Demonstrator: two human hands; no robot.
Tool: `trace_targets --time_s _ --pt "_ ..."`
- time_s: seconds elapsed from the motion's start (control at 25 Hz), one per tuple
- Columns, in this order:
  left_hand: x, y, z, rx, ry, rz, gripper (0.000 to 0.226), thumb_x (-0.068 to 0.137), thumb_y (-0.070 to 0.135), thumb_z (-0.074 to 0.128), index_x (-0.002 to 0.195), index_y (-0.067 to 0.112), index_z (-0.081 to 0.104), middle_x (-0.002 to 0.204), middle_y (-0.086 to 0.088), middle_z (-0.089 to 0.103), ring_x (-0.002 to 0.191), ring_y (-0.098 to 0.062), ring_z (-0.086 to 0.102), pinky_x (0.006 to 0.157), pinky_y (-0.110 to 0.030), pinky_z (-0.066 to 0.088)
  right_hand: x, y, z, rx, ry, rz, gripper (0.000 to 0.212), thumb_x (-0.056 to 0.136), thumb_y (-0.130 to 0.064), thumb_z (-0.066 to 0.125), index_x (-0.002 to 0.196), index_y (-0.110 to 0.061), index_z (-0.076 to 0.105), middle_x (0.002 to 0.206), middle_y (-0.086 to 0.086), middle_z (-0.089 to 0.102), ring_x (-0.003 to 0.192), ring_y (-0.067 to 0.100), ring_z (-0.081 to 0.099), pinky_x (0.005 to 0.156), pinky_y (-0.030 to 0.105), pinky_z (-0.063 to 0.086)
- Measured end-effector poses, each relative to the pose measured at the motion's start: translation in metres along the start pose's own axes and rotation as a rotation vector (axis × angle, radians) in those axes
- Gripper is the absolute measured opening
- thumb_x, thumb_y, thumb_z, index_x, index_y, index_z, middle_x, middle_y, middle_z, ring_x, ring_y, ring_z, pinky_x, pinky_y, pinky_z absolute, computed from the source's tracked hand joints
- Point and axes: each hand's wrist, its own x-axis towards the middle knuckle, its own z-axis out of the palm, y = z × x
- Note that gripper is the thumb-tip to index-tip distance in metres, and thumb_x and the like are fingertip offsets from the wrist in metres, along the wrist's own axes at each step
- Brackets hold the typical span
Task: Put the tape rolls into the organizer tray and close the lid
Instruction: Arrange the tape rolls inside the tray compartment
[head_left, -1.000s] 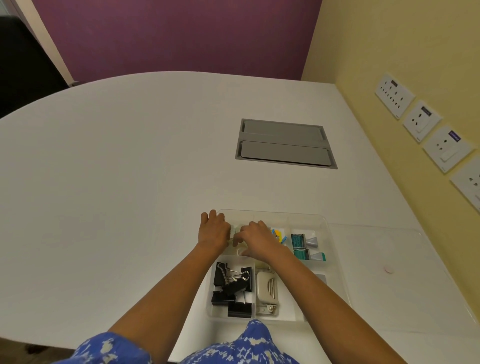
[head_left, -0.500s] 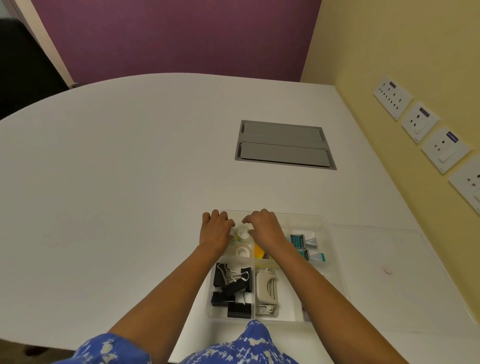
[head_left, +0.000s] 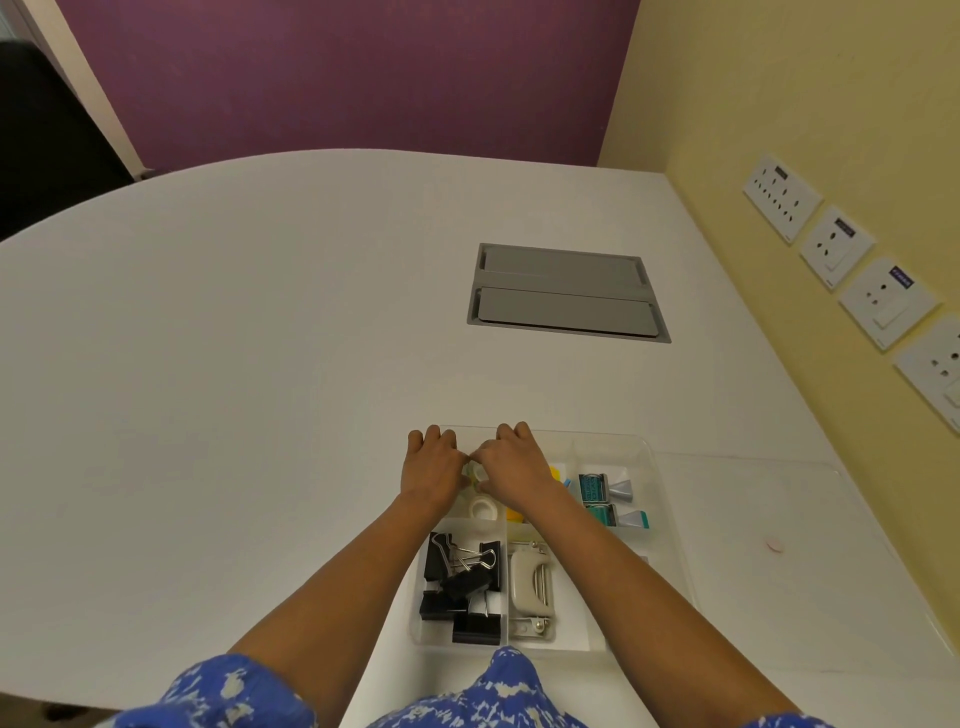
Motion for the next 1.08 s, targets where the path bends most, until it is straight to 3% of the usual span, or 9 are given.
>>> trace_targets --time_s 0.24,0.44,0.8,1.08 --pt "0.001 0.0 0.004 0.006 0.002 -0.009 0.033 0.095 0.038 0.048 0.121 0.024 0.064 0.121 -0.003 0.057 0.121 -0.023 0.04 0.103 -0.038 0.027 0.002 0.001 0.002 -0.018 -0.011 -0.002 0.036 0.091 -0.033 0.054 0.121 -0.015 0.06 0.113 0.009 0.07 0.115 0.028 0.049 0.098 0.038 0.031" --pt "0.0 0.0 0.007 0.014 0.008 -0.013 0.036 0.095 0.04 0.048 0.123 0.023 0.062 0.122 -0.003 0.057 0.122 -0.024 0.04 0.104 -0.038 0.027 0.004 -0.002 0.002 -0.01 -0.006 0.032 0.039 0.09 -0.044 0.054 0.117 -0.016 0.059 0.108 0.01 0.071 0.115 0.028 0.05 0.099 0.039 0.031" --pt "-0.003 0.004 0.009 0.045 0.026 -0.042 0.034 0.095 0.037 0.049 0.122 0.022 0.062 0.12 -0.002 0.057 0.122 -0.023 0.039 0.105 -0.037 0.026 0.007 -0.012 0.0 -0.028 -0.007 0.086 0.027 0.093 -0.025 0.053 0.118 -0.014 0.056 0.117 0.01 0.067 0.121 0.029 0.047 0.104 0.038 0.03" --pt "-0.006 -0.002 0.0 -0.08 0.089 0.008 0.032 0.096 0.031 0.048 0.125 0.026 0.059 0.125 0.0 0.056 0.119 -0.022 0.044 0.099 -0.036 0.028 0.002 -0.003 -0.008 0.022 0.023 0.064 0.04 0.089 -0.029 0.061 0.126 -0.015 0.053 0.122 0.009 0.063 0.119 0.028 0.05 0.102 0.037 0.031"
